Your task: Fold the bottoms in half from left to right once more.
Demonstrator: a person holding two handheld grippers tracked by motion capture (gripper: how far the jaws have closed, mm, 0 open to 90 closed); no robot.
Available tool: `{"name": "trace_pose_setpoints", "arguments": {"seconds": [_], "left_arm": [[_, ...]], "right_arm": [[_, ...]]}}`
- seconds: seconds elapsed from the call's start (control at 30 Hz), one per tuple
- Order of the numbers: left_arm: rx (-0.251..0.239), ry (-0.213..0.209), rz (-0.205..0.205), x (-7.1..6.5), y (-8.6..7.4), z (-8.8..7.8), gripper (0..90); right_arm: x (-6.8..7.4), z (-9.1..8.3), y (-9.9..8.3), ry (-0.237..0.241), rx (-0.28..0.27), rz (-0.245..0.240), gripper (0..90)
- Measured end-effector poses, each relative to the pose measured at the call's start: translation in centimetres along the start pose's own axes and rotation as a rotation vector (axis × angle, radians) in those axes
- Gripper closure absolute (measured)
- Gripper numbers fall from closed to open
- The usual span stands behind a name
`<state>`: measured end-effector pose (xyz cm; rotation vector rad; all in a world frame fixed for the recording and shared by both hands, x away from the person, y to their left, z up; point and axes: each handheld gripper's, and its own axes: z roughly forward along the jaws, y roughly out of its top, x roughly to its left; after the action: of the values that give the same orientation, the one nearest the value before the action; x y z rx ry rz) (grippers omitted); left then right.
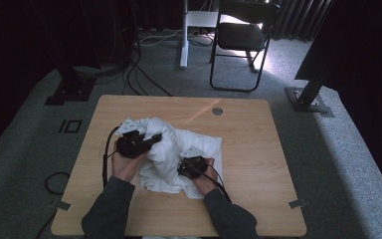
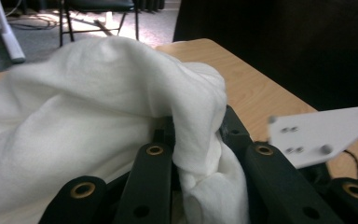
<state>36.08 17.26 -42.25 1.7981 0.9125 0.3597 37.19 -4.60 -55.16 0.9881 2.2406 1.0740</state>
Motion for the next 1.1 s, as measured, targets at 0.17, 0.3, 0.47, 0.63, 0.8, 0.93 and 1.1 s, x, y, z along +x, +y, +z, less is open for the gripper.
{"name": "trace_pose_setpoints", "arguments": {"seconds": [0.17, 0.3, 0.47, 0.63, 0.8, 0.93, 1.1], "left_arm": [[0.026, -0.023, 0.040, -1.1, 0.1, 1.3, 78.9], [0.041, -0.007, 0.063, -1.3, -0.1, 1.6, 78.9], [0.043, 0.008, 0.056, -0.7, -0.2, 0.9, 78.9], [0.044, 0.003, 0.059, -1.0, -0.1, 1.2, 78.8], [0.063, -0.015, 0.097, -2.1, 0.3, 2.1, 78.9], [0.078, -0.029, 0.120, -3.1, 0.7, 3.1, 78.8], [0.123, -0.058, 0.169, -4.8, 0.2, 4.8, 78.7]], "right_arm": [[0.8, 0.6, 0.6, 0.079, -0.020, -0.022, 48.7], [0.5, -0.5, 0.8, 0.138, -0.050, -0.063, 46.0], [-1.5, -5.1, 0.3, 0.108, -0.131, -0.110, 40.0], [-4.3, -5.6, -2.4, 0.024, 0.002, -0.009, 41.8], [-3.1, -3.2, -3.6, 0.046, 0.049, 0.016, 51.6], [-2.1, -1.8, -2.7, 0.076, 0.036, 0.044, 55.2], [-1.1, -0.6, -1.8, 0.133, 0.019, 0.016, 57.8]]}}
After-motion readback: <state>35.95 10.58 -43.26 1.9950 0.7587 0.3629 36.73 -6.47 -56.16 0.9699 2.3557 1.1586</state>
